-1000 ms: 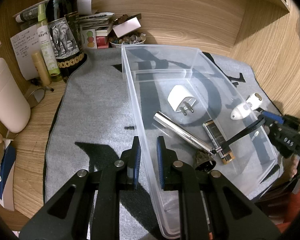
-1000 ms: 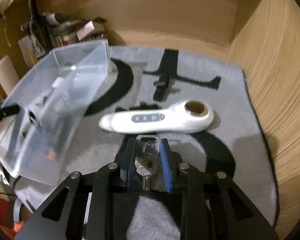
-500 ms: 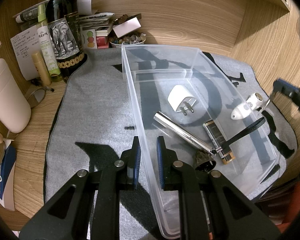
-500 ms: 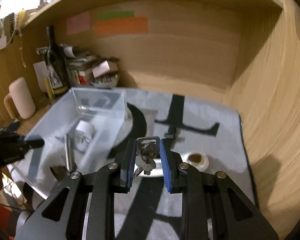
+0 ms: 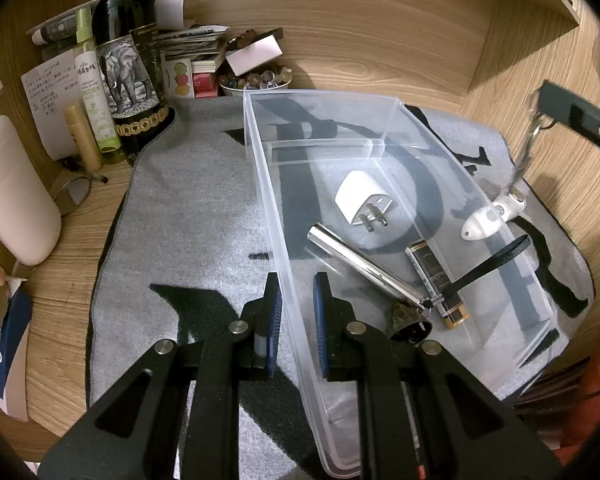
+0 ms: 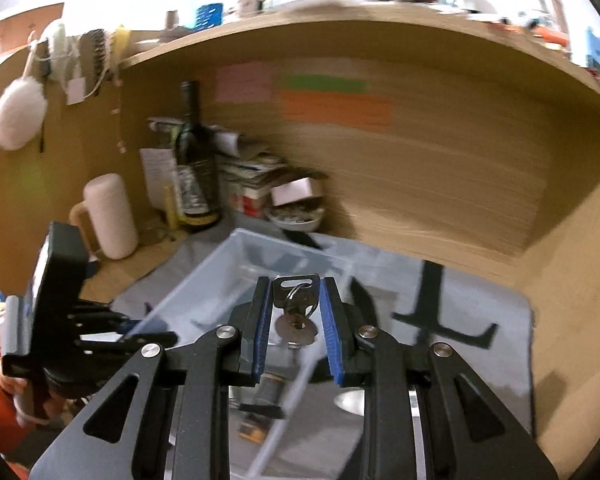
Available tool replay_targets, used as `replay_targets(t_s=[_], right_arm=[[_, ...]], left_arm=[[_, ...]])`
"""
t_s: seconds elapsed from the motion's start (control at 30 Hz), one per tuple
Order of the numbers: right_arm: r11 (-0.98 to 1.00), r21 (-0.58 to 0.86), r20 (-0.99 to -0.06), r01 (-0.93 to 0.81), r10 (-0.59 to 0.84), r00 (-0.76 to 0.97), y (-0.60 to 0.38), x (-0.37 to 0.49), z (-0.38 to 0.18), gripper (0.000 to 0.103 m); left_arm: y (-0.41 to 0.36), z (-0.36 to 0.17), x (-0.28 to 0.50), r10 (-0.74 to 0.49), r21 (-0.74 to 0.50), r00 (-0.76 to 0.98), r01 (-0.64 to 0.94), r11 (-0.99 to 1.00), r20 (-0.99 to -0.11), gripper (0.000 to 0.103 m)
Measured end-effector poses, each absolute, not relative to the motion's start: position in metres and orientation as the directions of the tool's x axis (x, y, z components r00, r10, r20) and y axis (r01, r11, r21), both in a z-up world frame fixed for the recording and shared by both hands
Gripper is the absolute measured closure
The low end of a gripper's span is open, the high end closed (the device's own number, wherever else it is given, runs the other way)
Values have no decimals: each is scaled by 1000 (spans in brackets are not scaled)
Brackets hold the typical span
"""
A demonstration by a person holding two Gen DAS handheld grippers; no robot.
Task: Organize rigid objects
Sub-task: 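Carry the keys into the clear box and release them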
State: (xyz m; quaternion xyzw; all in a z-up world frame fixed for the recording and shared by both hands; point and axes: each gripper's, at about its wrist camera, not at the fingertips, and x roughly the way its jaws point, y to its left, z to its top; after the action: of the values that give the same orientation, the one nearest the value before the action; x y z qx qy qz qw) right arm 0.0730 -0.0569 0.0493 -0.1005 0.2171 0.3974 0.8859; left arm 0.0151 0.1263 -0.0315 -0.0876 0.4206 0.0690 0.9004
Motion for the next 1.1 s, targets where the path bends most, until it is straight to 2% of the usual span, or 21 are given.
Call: replay_targets(t_s=[0.43, 0.97, 1.1], right_arm=[[614, 22, -622, -789, 626, 470, -21, 83, -4, 81], [567, 4, -680, -824, 606, 414, -1, 77, -13, 80], [580, -6, -662, -815, 609, 438, -7, 75, -7, 66]], left_arm=[[125, -31, 16, 50, -104, 638, -201, 974, -768, 89], [126, -31, 16, 49, -104, 639, -200, 974, -768, 89], [126, -31, 16, 49, -104, 638, -200, 974, -768, 89]])
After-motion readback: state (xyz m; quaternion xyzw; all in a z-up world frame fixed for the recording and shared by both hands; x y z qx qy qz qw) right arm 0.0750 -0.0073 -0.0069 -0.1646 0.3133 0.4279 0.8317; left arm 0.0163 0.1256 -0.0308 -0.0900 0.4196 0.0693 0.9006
